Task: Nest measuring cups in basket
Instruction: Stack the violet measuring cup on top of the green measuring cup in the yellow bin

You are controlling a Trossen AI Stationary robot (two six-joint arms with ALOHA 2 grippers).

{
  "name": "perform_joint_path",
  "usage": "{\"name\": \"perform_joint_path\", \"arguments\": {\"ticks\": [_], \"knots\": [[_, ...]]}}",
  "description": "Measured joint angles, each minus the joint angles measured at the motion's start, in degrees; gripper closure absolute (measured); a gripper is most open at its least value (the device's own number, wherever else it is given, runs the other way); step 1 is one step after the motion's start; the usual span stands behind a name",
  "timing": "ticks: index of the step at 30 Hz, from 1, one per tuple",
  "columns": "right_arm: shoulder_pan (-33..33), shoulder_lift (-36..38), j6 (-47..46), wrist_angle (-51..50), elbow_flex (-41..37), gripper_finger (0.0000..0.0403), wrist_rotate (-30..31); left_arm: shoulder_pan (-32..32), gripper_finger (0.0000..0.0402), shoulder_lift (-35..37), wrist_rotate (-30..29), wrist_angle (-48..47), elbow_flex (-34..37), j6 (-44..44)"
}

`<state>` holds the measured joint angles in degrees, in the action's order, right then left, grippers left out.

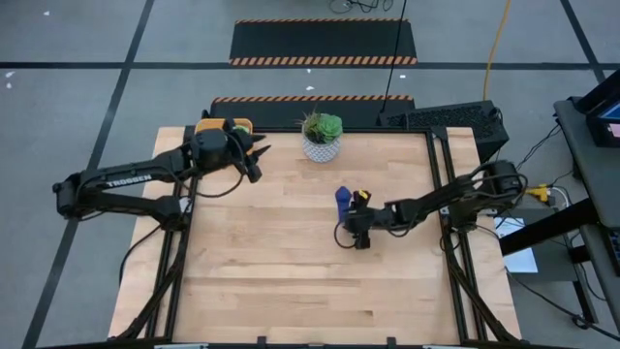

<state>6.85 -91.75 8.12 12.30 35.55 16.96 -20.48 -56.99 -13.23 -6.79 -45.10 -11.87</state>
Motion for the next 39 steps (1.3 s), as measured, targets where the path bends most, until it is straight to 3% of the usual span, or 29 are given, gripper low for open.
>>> {"name": "perform_joint_path", "arguments": {"ticks": [7, 20, 31, 36, 39], "knots": [[1.23, -3.81, 0.78, 2.40, 0.12, 0.0204, 6.06, 0.41, 0.0259, -0.90, 0.00, 1.47, 0.00, -0.08], [1.09, -4.88, 6.64, 6.02, 0.07, 0.0393, 7.93, 1.71, 0.0259, -0.88, 0.02, 2.67, 0.00, 0.31], [1.10, 8.71, 3.17, 5.18, -0.02, 0.0400, 5.98, 9.28, 0.0259, -2.10, 0.45, 4.60, 0.00, -2.86], [0.18, 14.97, -0.40, 5.36, 0.19, 0.0401, 0.64, 15.61, 0.0254, -6.54, 1.73, 7.93, 0.06, -6.17], [-0.11, 17.78, -1.48, 5.46, 0.63, 0.0401, 0.50, 18.63, 0.0234, -10.31, 1.87, 11.53, 0.02, -6.72]]}}
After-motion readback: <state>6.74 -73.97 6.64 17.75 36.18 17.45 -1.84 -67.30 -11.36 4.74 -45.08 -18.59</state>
